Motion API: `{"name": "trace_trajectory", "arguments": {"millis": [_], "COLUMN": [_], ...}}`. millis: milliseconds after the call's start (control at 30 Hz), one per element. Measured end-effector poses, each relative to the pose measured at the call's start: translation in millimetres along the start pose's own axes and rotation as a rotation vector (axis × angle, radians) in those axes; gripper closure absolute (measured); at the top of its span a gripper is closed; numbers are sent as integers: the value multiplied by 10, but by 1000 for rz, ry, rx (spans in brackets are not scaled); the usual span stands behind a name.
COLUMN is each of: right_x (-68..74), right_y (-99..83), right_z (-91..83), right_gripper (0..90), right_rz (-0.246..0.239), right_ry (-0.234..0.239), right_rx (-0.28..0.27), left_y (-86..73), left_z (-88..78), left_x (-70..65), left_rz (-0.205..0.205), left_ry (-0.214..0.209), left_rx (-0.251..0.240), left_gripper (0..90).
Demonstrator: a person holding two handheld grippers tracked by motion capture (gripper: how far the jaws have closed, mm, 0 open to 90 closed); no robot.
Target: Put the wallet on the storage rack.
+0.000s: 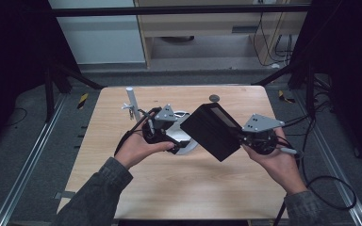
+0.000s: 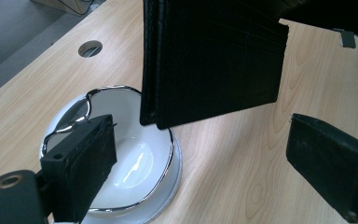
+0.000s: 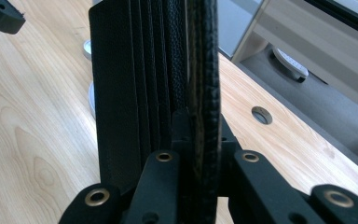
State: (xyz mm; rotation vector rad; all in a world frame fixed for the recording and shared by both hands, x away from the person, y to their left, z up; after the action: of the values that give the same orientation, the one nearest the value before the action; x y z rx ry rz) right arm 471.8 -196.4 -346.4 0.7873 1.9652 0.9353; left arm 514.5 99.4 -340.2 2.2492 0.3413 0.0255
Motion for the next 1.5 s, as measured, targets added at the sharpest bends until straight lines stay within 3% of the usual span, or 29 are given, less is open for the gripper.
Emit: {"name": "trace_trajectory", "arguments": {"millis": [433, 600, 733, 867, 933, 1100, 1200, 1333, 1433, 1500], "right_x": [212, 257, 271, 278, 283, 315, 336, 376, 453, 528], "right_y": [126, 148, 152, 145, 138, 58, -33, -153, -259, -353], "right_z": [23, 26, 17, 10, 7, 37, 56, 104, 153, 196], "right_gripper": [847, 847, 847, 847, 847, 846, 841, 761, 488, 321], "right_rz": [-28, -36, -31, -32, -31, -42, -29, -6, 11, 13], "right_ry": [53, 64, 75, 80, 84, 91, 92, 70, 80, 96], "right_rx": [-58, -76, -88, -100, -104, -98, -105, -93, -70, -20], "left_y": [-81, -67, -36, 1, 12, 43, 75, 179, 285, 361], "left_z": [-117, -82, -23, 59, 85, 96, 91, 70, 19, -35], "left_x": [79, 114, 133, 124, 131, 142, 115, 41, 2, -11], "left_rz": [-22, -28, -14, -10, -18, -63, -75, -71, -68, -61], "left_ry": [-7, -45, -57, -97, -128, -203, -218, -188, -135, -104], "left_rx": [-33, -61, -39, -17, 5, 68, 77, 91, 117, 140], "left_gripper": [107, 144, 197, 268, 334, 665, 767, 801, 803, 803]}}
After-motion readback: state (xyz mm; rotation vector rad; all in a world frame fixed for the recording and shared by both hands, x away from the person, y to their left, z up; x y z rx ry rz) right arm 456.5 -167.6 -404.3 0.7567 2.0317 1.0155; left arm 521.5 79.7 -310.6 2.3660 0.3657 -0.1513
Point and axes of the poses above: each handheld gripper's, and its own axes: z roughly forward along the jaws, y roughly out of its top, x roughly to its left, the point moved 1 cm from there along z, roughly forward along the jaws, and after that the axes turned 15 degrees about -y, right-handed, at the moved point
